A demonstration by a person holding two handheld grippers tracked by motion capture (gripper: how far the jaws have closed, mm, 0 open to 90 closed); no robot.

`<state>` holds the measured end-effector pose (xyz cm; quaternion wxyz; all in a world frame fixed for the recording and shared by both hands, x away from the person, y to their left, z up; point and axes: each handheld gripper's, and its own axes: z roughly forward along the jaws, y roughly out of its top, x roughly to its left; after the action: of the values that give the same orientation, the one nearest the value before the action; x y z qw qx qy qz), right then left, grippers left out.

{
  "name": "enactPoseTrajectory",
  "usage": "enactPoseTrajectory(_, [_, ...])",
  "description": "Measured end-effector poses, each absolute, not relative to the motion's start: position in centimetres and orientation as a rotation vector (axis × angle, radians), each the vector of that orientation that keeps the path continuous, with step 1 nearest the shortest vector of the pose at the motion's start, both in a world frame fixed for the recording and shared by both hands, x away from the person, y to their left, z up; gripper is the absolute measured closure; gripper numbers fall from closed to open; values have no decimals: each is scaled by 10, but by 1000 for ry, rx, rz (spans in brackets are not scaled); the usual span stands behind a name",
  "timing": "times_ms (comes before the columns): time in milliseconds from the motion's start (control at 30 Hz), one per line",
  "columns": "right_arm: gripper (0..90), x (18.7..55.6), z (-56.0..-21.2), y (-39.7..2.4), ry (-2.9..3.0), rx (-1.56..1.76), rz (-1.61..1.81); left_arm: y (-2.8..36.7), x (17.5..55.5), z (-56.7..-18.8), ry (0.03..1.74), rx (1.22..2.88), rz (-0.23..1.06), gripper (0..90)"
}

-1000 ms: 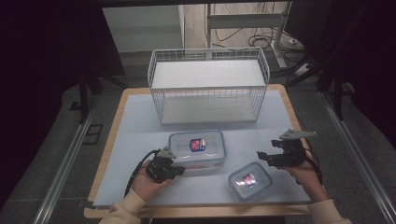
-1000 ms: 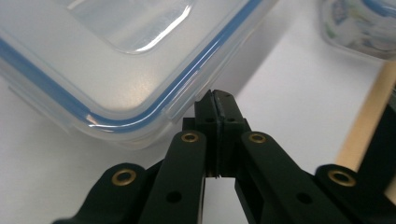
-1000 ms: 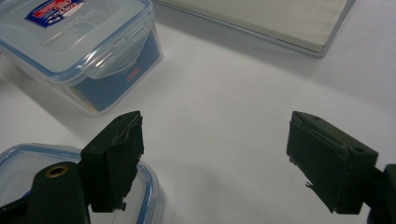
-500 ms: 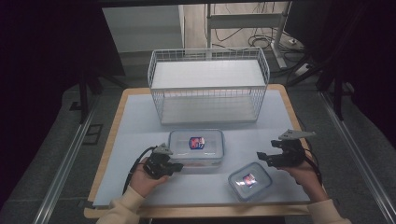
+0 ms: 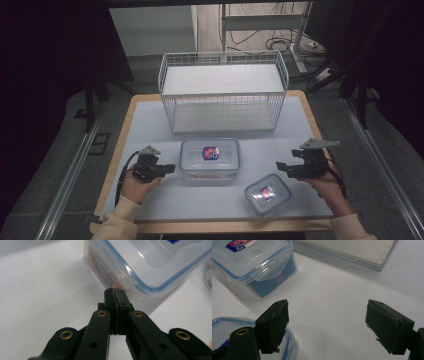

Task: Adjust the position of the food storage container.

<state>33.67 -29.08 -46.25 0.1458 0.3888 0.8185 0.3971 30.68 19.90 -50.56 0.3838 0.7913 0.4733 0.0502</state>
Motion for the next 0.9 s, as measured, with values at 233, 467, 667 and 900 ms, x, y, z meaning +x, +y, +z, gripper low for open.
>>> enactPoseTrajectory(233, [187,337,-461,-292,2349,1120,1150,188,315,-511,1229,2036,115,900])
enactPoseTrajectory(467, [187,336,-461,-291,2351,1120,1147,175,322,-510,1221,2046,108,900])
enactPoseTrajectory(667, [186,336,-462,-291,2357,1125,1140,161,336,-510,1221,2036,106,899])
enactPoseTrajectory(900, [187,337,-463,-291,2359,1128,1138,148,346,-510,1211,2036,97,899])
